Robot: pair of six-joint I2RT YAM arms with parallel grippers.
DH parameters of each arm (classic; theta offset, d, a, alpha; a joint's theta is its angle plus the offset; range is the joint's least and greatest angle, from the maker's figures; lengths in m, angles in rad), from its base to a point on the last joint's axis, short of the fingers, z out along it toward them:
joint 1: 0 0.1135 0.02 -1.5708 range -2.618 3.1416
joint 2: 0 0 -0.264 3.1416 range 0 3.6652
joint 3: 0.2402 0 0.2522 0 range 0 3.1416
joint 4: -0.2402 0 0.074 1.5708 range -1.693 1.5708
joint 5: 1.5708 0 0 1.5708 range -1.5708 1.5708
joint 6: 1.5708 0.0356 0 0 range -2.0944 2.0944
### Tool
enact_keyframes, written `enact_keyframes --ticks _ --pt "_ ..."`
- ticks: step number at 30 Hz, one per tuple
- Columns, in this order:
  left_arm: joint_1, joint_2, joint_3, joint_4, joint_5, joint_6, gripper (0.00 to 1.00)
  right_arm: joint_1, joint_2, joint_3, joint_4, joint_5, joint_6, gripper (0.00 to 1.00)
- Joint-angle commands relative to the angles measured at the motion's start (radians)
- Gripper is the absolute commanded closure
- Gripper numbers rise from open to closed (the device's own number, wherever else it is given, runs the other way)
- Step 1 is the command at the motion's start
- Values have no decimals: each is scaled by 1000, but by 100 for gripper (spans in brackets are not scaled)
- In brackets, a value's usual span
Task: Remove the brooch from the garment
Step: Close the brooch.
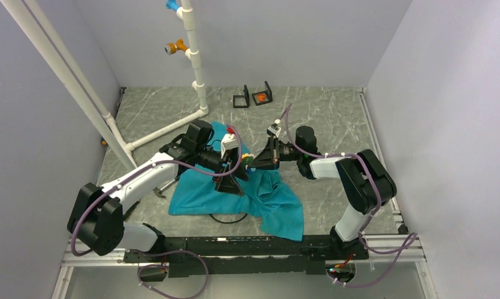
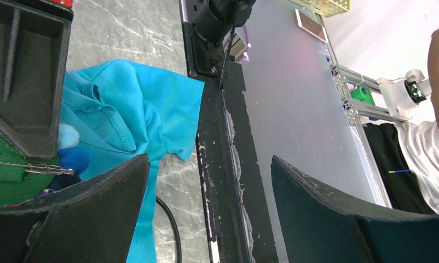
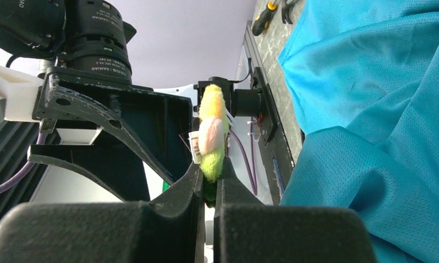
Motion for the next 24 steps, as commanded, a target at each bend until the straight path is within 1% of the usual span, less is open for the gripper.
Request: enact_keyframes --ticks 1,10,13,17,19,24 --pt "-7 10 49 15 -1 17 14 2 -34 18 69 -6 22 100" --pt "-1 25 52 66 -36 -37 14 17 -57 11 89 -24 23 100" --pt "18 27 46 85 -39 -49 14 23 -65 9 104 -33 28 100" --pt "60 22 20 196 4 -162 15 39 -79 6 83 -40 -3 100" --pt "68 22 12 226 21 -193 15 48 -87 6 75 -42 -17 100" --pt "70 25 11 207 28 -172 15 56 -88 14 83 -46 -18 100"
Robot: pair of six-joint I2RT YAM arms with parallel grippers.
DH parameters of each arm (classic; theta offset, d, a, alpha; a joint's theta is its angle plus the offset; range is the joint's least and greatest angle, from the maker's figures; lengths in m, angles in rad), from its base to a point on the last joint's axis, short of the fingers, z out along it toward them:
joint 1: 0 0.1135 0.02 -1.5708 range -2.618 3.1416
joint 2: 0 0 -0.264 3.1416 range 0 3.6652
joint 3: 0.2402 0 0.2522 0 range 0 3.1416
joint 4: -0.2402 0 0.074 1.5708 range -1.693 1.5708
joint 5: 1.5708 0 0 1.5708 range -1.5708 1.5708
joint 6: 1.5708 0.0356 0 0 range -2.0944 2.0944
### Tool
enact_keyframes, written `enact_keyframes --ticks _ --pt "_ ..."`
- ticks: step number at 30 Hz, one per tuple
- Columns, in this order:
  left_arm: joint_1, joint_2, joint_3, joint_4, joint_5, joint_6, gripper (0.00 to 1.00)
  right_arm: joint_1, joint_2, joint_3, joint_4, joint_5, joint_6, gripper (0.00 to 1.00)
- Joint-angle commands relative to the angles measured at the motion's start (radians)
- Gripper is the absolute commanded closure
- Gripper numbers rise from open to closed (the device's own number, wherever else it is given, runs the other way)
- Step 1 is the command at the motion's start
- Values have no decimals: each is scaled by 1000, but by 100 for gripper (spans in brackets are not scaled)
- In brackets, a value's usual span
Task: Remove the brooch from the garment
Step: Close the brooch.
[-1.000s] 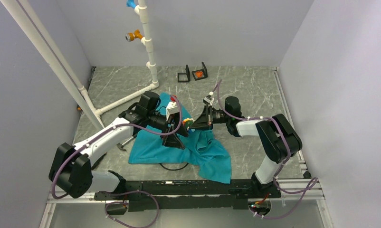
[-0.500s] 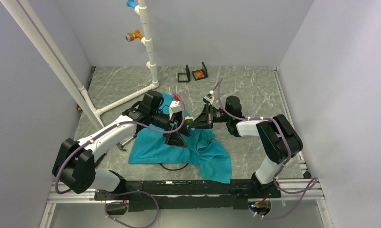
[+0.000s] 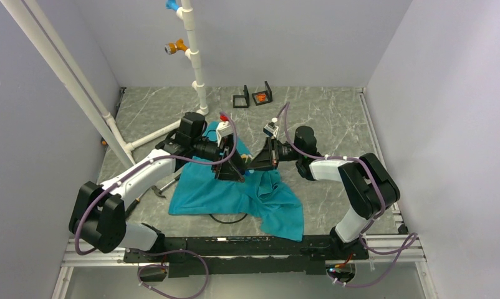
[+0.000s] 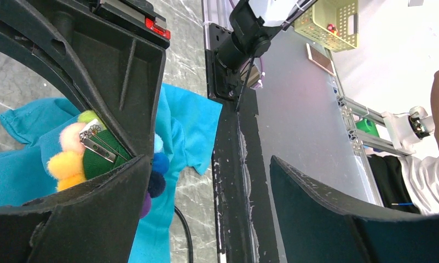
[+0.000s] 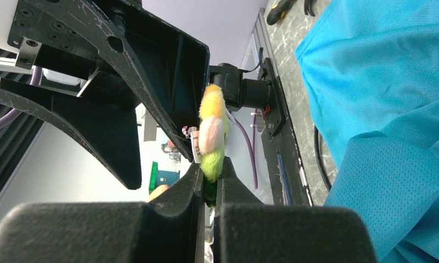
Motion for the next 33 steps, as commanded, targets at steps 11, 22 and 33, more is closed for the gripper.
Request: enact_keyframes --ticks 11,22,33 --pt "47 -45 98 -319 86 285 4 -10 -37 27 13 -47 -127 100" --pt "190 -134 144 -225 -619 220 1 -2 -114 51 -233 -108 -414 100" --pt "280 -72 -5 176 -144 -311 1 3 -152 125 -443 -168 -615 100"
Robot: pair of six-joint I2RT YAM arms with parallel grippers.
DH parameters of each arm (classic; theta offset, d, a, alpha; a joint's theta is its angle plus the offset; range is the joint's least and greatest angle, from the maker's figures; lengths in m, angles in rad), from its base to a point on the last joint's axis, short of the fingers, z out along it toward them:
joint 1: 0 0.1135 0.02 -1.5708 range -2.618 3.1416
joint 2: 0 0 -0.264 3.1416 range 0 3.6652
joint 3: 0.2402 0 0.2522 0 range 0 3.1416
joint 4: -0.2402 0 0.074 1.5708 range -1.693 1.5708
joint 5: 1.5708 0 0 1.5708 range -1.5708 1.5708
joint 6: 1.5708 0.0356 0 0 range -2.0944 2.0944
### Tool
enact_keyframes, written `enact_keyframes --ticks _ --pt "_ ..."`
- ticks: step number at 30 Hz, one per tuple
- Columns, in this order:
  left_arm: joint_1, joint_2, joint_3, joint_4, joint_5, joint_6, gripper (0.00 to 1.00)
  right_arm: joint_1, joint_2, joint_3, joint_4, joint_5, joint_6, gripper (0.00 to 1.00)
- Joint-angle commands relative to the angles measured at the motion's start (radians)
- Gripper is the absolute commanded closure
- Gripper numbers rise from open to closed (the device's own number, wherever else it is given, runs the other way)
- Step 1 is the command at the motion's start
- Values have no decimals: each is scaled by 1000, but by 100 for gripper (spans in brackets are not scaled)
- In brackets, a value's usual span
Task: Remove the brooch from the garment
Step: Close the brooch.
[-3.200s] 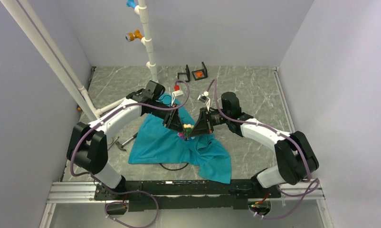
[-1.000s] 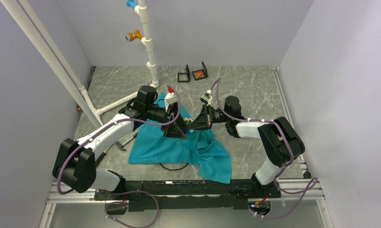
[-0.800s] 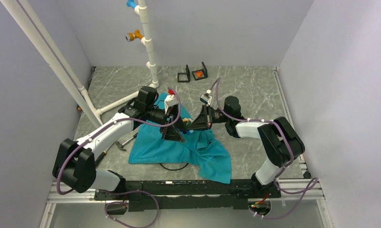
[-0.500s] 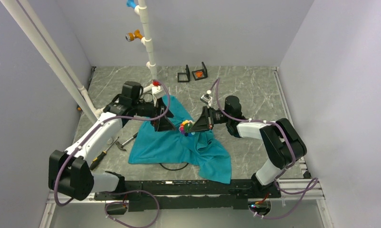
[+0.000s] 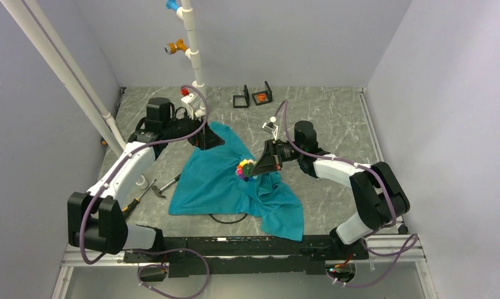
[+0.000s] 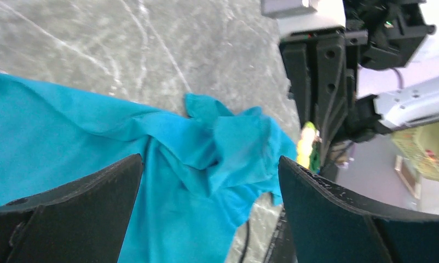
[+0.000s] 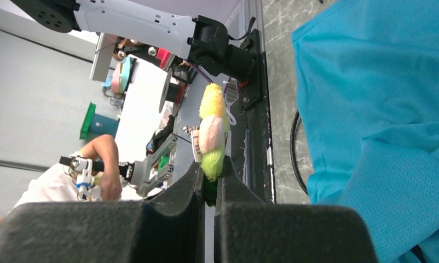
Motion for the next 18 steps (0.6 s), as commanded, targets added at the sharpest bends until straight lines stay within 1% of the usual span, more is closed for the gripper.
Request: enact_keyframes --ticks 1,2,5,6,8,10,13,18 --pt "-31 -39 -101 263 198 -237 1 4 -35 71 -130 -49 -164 100" --pt "-49 -34 -108 259 211 -249 1 5 -35 78 -165 -49 -188 100" --pt "-106 -20 -149 264 211 -258 1 15 -38 77 -150 -52 -190 100" --pt "-119 -16 -171 287 208 -274 3 20 -41 78 -152 -52 -190 100" --pt "-140 0 -202 333 227 -312 13 24 -46 85 -178 -51 -211 100" --pt "-161 22 -203 327 245 -317 21 27 -47 91 -210 -51 -238 100" --pt "-192 40 -194 311 260 -302 25 30 -45 99 -236 -51 -256 100" --pt "-227 72 -190 335 282 -311 39 33 -40 104 -256 -48 -269 100"
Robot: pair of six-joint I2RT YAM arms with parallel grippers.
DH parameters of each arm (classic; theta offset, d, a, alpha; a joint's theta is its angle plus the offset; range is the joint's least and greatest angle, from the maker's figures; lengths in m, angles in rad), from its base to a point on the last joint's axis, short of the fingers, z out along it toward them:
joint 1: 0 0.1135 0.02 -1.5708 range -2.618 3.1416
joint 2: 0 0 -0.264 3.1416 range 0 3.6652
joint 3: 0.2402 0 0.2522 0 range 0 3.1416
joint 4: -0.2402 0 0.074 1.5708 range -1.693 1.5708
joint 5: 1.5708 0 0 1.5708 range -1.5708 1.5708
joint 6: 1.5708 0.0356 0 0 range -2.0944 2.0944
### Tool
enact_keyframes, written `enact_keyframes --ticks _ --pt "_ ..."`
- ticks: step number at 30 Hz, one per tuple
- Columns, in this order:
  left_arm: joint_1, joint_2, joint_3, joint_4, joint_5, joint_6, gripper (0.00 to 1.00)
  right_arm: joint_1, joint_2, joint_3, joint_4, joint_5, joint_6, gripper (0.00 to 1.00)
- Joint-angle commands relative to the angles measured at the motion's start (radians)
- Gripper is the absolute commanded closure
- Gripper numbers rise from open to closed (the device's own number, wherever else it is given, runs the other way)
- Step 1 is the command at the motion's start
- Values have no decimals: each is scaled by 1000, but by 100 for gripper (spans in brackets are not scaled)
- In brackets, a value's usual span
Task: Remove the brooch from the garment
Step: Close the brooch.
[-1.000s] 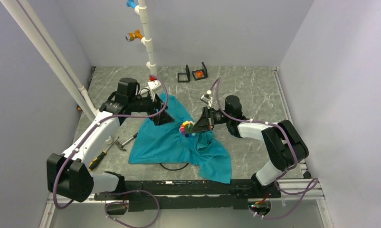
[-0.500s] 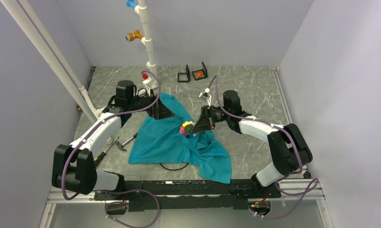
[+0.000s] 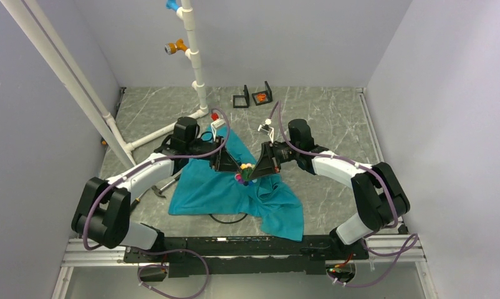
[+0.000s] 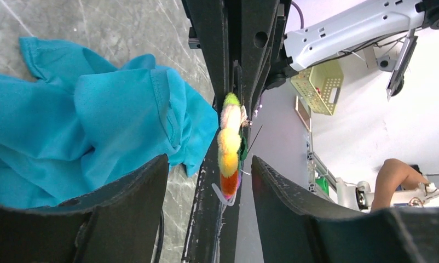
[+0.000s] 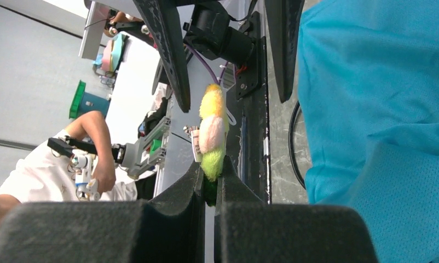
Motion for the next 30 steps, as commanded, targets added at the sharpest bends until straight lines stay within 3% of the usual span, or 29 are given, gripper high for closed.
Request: enact_keyframes --ticks 1,8,15,25,30 --pt "-33 19 12 75 59 -17 40 5 -34 35 -5 -23 -43 100" --pt "-66 23 18 48 81 27 49 5 -11 35 5 -10 -21 100" --pt "-67 19 3 96 99 -2 67 4 -12 22 38 -11 2 100" --pt "-67 36 -12 165 109 -62 69 6 -10 36 -2 14 -16 100" --pt "-67 37 -16 171 105 -62 87 6 -11 35 5 19 -10 100"
